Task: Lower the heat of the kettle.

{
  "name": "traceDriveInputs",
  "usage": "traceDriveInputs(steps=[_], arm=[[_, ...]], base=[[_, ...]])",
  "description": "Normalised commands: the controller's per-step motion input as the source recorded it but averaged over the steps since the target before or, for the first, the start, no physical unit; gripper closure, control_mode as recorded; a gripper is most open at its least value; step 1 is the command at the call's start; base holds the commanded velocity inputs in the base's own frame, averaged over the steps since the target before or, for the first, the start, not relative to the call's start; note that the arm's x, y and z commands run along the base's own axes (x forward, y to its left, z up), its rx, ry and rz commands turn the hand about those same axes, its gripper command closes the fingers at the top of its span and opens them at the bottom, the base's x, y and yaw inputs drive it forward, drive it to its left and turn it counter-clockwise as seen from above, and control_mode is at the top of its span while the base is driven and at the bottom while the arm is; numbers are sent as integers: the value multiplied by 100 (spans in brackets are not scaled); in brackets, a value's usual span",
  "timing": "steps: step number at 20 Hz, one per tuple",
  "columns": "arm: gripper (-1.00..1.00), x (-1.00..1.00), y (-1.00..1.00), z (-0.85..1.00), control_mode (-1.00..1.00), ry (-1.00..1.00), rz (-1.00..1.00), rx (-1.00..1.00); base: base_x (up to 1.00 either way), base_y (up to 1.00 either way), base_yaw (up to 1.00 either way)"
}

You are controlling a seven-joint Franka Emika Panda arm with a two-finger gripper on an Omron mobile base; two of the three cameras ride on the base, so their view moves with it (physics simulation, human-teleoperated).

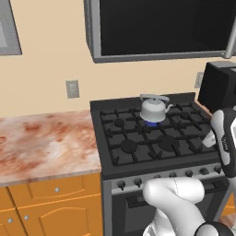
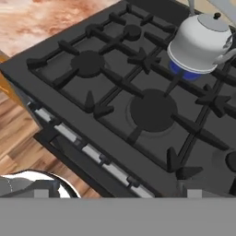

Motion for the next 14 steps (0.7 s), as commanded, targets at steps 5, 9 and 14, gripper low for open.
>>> traceDriveInputs(steps=[5, 9, 14], arm=[[-100, -3, -1, -26, -100, -4, 16, -9], [-100, 0, 0, -34, -100, -5, 17, -8], [-100, -4, -2, -30, -100, -13, 21, -6]], base=[[0, 0, 0], [0, 0, 0], [0, 0, 0]])
